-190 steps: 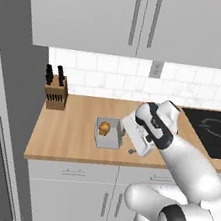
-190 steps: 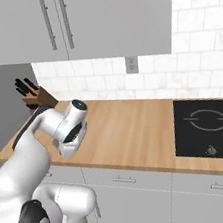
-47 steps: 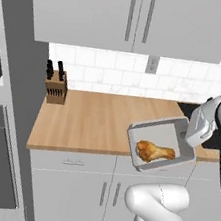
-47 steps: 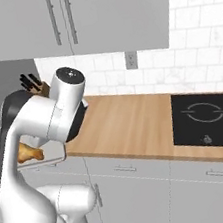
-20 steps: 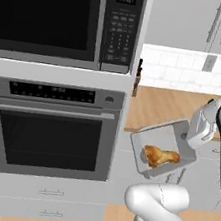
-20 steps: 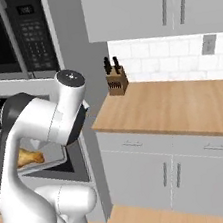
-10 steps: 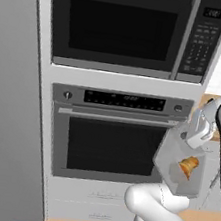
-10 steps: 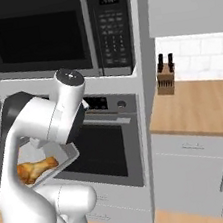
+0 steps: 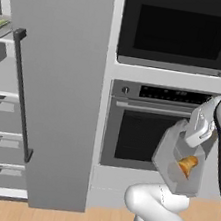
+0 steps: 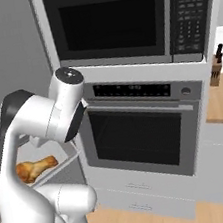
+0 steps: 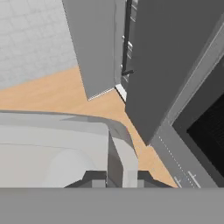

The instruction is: Take the meat container that has the chicken drumstick and place it on the second highest rack of the freezer. Then take the vegetable container that has the corn and cucumber and place it on the highest rack of the freezer.

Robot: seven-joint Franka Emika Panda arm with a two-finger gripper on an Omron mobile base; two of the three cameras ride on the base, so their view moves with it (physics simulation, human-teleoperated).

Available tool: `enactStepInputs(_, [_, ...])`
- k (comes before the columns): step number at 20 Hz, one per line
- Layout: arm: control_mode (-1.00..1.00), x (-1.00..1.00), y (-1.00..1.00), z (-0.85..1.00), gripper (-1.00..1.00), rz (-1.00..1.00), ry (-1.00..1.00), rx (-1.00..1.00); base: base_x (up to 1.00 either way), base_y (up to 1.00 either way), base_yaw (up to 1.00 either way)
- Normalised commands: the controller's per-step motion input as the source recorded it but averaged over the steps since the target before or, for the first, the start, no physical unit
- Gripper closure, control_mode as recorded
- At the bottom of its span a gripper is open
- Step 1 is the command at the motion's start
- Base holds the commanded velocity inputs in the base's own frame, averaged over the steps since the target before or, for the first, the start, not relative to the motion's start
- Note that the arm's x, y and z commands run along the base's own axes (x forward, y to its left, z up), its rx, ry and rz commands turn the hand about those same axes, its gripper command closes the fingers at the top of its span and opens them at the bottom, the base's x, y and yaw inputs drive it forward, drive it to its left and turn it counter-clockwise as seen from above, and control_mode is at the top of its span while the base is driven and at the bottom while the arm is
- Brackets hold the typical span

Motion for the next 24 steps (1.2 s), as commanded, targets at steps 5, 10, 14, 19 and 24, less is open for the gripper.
enactStepInputs(5, [1.0, 0.0, 0.0, 0.0, 1.0, 0.0, 0.0, 0.0, -0.45, 0.52, 0.0])
enactStepInputs(10, [1.0, 0.0, 0.0, 0.0, 1.0, 0.0, 0.0, 0.0, -0.02, 0.59, -0.16])
enactStepInputs(14, [1.0, 0.0, 0.0, 0.0, 1.0, 0.0, 0.0, 0.0, 0.16, 0.69, -0.25])
enactStepInputs(19, [1.0, 0.0, 0.0, 0.0, 1.0, 0.0, 0.0, 0.0, 0.24, 0.81, -0.33])
enactStepInputs(24, [1.0, 0.0, 0.0, 0.0, 1.0, 0.0, 0.0, 0.0, 0.43, 0.99, -0.34])
